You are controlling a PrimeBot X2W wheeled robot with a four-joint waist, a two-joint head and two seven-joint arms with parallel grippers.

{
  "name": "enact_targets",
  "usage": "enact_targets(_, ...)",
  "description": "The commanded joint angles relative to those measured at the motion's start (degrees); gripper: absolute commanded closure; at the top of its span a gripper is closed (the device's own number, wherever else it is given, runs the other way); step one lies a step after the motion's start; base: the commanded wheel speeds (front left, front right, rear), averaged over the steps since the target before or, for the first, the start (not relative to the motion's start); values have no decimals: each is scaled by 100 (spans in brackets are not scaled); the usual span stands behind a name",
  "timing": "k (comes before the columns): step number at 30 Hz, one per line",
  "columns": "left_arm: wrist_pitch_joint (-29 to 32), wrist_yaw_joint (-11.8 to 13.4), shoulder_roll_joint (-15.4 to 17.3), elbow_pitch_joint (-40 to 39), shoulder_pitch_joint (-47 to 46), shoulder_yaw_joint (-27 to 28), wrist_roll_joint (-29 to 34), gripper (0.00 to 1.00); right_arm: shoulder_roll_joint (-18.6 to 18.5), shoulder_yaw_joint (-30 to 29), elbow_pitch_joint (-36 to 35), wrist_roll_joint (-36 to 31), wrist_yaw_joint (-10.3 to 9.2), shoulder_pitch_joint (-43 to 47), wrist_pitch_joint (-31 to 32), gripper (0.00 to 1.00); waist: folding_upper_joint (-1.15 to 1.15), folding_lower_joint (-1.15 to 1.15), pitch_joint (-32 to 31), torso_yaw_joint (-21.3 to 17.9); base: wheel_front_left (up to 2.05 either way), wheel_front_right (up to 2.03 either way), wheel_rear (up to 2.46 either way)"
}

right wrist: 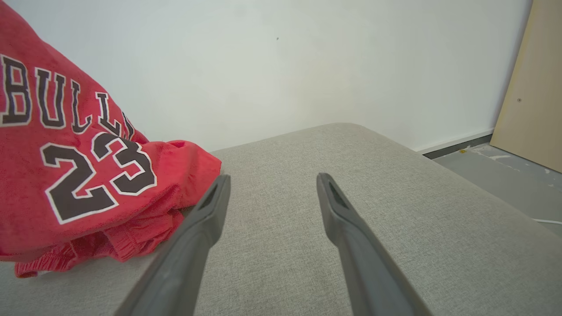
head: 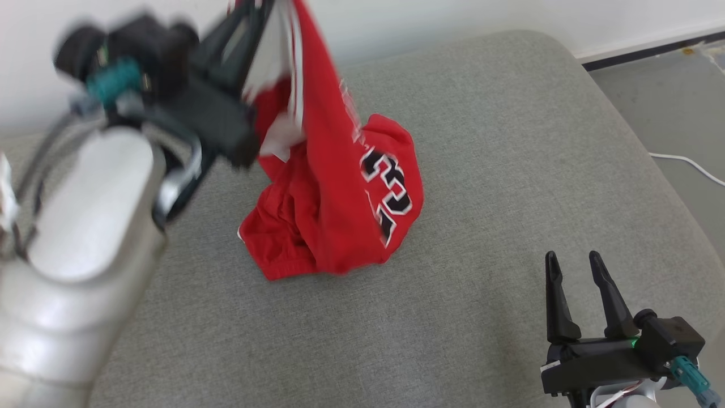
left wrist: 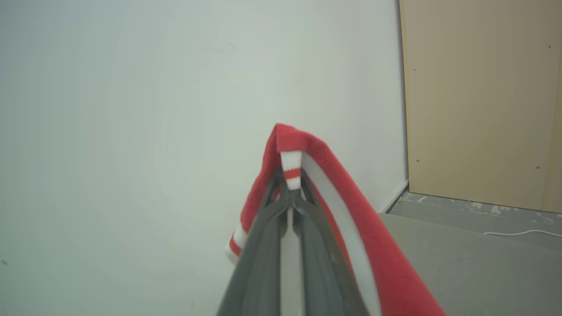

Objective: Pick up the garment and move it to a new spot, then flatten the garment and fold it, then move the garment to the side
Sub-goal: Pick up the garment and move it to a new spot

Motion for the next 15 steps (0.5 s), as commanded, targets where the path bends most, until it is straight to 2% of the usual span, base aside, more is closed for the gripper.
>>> enact_targets(1,102,15,25,-105,-492,-77,-82,100,-5,-38,9,55,-12,55,-3,0,0,0,45,-58,0,0,0)
enact_targets(4,203,15,-13,-131,-1018,-129,-221,100,-5,-41,26,105,-12,40,-3,0,0,0,95,-93,0,0,0)
enact_targets(9,338,15,-96,29,-2439,-330,-311,100,-6,19,65,242,-12,-33,-3,0,0,0,299,-184,0,0,0)
enact_targets(15,198,16,-241,372,-3762,-593,-581,100,-5,-3,107,324,-12,-77,-3,0,0,0,455,-173,0,0,0)
